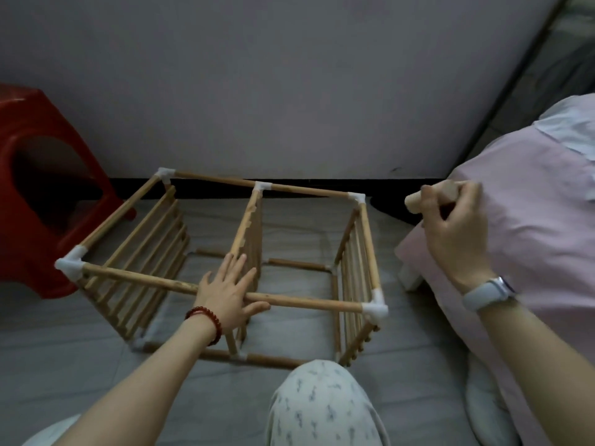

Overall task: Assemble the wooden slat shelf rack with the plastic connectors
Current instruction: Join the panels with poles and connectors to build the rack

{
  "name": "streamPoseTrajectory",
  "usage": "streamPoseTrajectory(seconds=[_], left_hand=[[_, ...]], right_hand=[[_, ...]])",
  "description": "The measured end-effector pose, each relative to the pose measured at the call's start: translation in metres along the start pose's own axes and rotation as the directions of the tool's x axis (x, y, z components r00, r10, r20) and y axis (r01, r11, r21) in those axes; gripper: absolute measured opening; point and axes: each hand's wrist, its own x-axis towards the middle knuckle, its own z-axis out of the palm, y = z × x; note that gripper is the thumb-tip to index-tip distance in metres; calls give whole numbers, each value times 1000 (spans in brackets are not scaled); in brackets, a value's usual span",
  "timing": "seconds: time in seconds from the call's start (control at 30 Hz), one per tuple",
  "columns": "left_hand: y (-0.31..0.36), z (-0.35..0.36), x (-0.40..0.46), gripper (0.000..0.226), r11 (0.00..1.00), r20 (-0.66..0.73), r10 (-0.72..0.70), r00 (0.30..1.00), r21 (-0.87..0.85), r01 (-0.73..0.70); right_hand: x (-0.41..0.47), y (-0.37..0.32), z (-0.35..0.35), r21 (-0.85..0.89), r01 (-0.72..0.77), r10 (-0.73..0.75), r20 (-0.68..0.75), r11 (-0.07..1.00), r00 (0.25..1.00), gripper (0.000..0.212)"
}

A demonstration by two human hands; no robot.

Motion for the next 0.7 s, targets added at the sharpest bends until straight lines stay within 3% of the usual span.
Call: streamPoseTrajectory(seconds=[0.03, 0.07, 0.1, 0.13, 0.17, 0.23, 0.3, 0.33, 0.37, 0.4, 0.47, 0.5, 0.57, 0.63, 0.67, 0.7], left_hand=[[-1, 1, 0, 81, 1000, -4, -6, 1000, -3, 6], [-1, 3, -1, 79, 1000, -4, -7, 1000, -9, 7], [0, 4, -2, 79, 1000, -7, -9, 1000, -11, 9], [0, 6, -3, 78, 1000, -10, -11, 1000, -9, 11], [1, 7, -3, 78, 1000, -21, -10, 1000, -6, 10], [1, 6, -1, 77, 1000, -35, -19, 999, -13, 18], [2, 5, -3, 77, 1000, -42, -19, 999, -17, 18], [2, 6, -2, 76, 1000, -44, -21, 999, -22, 20], [2, 7, -3, 76, 999, -42, -25, 999, -29, 24], [2, 8, -3, 75, 999, -34, -24, 999, -34, 23], [3, 7, -4, 75, 999, -30, -21, 999, -35, 20], [3, 6, -4, 74, 999, -34, -19, 999, -29, 18], [2, 3, -1, 74, 999, -39, -26, 999, -28, 25], [3, 3, -2, 74, 999, -39, -26, 999, -30, 25], [4, 4, -3, 75, 999, -42, -27, 999, -36, 26], [4, 6, -3, 75, 999, -42, -29, 999, -40, 27]], right_hand=[[-22, 9, 5, -50, -43, 46, 73, 998, 996, 36], [-52, 21, 13, -181, -73, 115, 236, 981, 965, 32], [-80, 31, 20, -312, -56, 190, 417, 948, 889, 28], [-96, 38, 24, -382, -37, 245, 512, 923, 823, 26], [-94, 43, 24, -384, -18, 237, 530, 923, 814, 24], [-63, 35, 21, -259, -44, 155, 428, 965, 890, 23], [-38, 16, 10, -20, -71, 73, 151, 997, 986, 21], [-38, 16, 8, 108, -49, 46, 33, 993, 998, 21], [-49, 20, 9, 118, -47, 42, 43, 992, 998, 22], [-69, 29, 14, 30, -88, 82, 173, 996, 982, 24], [-102, 42, 23, -171, -180, 242, 490, 969, 838, 26], [-101, 45, 22, -188, -156, 232, 514, 970, 826, 26], [-73, 37, 14, -76, -77, 102, 399, 994, 911, 24], [-51, 18, 2, 120, 5, -23, 150, 993, 988, 20], [-54, 16, 0, 184, 35, -42, 32, 982, 999, 20], [-64, 23, 1, 148, 17, -18, 9, 989, 1000, 21]])
